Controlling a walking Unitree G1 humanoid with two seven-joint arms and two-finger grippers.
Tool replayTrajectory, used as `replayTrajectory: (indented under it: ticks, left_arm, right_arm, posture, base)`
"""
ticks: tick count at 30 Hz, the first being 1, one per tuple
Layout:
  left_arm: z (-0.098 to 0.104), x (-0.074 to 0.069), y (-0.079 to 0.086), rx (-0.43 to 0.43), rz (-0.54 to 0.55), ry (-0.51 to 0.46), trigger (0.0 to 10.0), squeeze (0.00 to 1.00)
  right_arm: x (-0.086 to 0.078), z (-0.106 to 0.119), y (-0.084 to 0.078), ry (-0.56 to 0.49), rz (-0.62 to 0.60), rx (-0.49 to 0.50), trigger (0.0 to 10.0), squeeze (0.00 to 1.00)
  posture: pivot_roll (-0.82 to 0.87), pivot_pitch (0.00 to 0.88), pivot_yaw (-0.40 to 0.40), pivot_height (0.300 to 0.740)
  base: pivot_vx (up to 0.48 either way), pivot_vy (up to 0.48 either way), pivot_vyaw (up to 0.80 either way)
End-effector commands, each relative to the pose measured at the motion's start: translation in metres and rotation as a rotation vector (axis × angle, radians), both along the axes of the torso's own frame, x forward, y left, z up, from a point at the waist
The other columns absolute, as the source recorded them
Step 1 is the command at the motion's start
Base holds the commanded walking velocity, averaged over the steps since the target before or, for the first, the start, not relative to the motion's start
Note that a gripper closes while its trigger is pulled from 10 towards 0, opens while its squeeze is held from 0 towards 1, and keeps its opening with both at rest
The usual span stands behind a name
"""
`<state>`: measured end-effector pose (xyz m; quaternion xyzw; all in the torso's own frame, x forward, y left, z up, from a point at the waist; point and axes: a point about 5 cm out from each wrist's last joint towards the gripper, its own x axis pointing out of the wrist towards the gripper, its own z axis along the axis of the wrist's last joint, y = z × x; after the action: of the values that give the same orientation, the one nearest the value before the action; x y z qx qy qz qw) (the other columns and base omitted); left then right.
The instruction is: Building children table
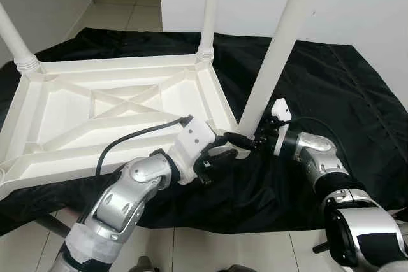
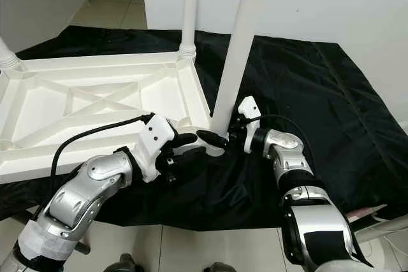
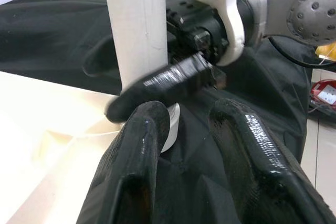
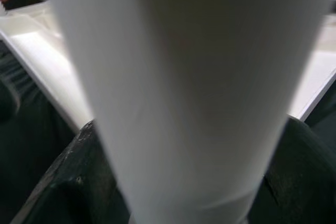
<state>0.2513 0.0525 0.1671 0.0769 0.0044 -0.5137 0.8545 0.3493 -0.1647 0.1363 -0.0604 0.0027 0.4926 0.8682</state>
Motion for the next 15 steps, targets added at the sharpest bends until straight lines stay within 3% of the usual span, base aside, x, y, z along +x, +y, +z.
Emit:
replayTrajectory:
  ticks: [1,4,5,12,13,15]
  left_arm:
    - [-0.0007,-0.0025,-0.0029,0.002,-0.053,0.007,10.0,0.00]
    - [0.0002,-0.0021,-0.0032,-0.001,-0.049,0.004,10.0,0.00]
    - [0.0005,-0.0020,-0.0031,-0.002,-0.045,0.001,10.0,0.00]
    - [0.0006,-0.0023,-0.0010,-0.002,-0.034,0.000,10.0,0.00]
    - [0.0006,-0.0018,-0.0010,-0.002,-0.031,-0.001,10.0,0.00]
    - [0.0006,-0.0012,-0.0011,-0.002,-0.025,-0.005,10.0,0.00]
  right_arm:
    - [0.0024,0.0005,0.0053,0.009,-0.004,0.015,2.9,0.00]
    - [0.0029,-0.0001,0.0065,0.016,-0.009,0.019,2.9,0.00]
    - [0.0030,-0.0011,0.0064,0.021,-0.016,0.021,0.0,0.00]
    - [-0.0003,-0.0080,-0.0014,0.038,-0.071,0.038,0.0,0.00]
    - [-0.0008,-0.0082,-0.0019,0.024,-0.093,0.044,8.2,0.00]
    - [-0.0008,-0.0085,-0.0019,0.022,-0.117,0.058,8.2,0.00]
  posture:
    - [0.00,0.000,-0.040,0.740]
    - [0.00,0.000,-0.040,0.740]
    - [0.00,0.000,-0.040,0.740]
    - [0.00,0.000,-0.042,0.740]
    - [0.00,0.000,-0.042,0.740]
    - [0.00,0.000,-0.042,0.740]
  base:
    - [0.000,0.000,0.00]
    - [0.000,0.000,0.00]
    - [0.000,0.000,0.00]
    - [0.000,0.000,0.00]
    - [0.000,0.000,0.00]
    - [0.000,0.000,0.00]
